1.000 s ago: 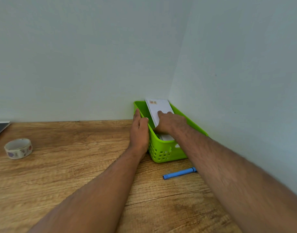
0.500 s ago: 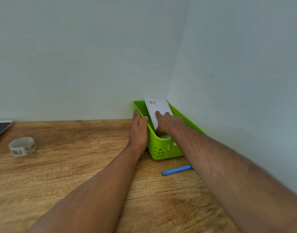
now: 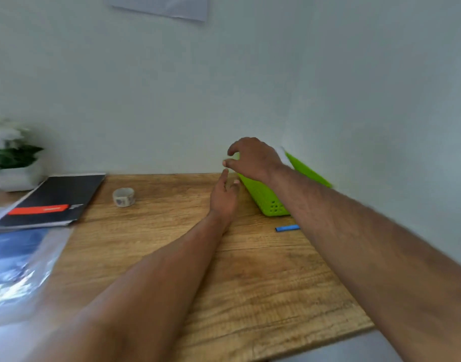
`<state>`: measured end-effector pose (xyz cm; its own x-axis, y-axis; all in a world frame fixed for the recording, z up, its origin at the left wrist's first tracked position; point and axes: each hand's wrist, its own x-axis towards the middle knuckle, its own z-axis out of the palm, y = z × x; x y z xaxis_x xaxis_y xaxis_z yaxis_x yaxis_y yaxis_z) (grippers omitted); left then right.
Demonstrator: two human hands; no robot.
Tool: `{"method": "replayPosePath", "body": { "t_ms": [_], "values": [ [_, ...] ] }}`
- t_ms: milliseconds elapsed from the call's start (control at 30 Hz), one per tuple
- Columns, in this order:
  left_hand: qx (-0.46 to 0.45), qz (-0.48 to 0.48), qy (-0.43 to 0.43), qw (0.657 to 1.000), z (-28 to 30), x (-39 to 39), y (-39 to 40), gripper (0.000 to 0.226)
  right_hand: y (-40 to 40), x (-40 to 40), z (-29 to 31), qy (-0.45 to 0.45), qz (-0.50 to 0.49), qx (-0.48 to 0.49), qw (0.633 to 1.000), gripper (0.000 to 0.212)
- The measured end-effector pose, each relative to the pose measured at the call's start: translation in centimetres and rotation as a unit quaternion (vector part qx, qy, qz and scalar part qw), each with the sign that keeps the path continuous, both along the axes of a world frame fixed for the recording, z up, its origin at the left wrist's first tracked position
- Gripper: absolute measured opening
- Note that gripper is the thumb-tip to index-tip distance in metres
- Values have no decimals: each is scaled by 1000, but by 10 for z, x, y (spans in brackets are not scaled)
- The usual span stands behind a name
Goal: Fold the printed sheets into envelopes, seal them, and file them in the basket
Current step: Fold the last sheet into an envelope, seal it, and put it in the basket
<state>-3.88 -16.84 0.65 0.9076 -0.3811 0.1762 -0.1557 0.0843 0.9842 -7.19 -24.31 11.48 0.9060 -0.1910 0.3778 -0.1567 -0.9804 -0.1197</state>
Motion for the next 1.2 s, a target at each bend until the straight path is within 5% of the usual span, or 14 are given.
{"method": "replayPosePath", "body": {
  "t_ms": [300,467,833,1067,1200],
  "values": [
    [196,257,-192,927,20,15,178,37,129,55,-70,-50,142,257,955,28],
    [386,286,-238,844,-13,45,234,36,180,91,-108,2,156,215,964,35],
    [448,215,-212,841,-21,65,227,36,187,97,-126,-44,91,227,969,12],
    [361,194,-292,864,-2,28,222,62,174,27,-118,-179,71,333,923,67],
    [369,147,-336,854,0,2,206,59,124,-25,-112,-206,11,318,925,55]
  ]
}}
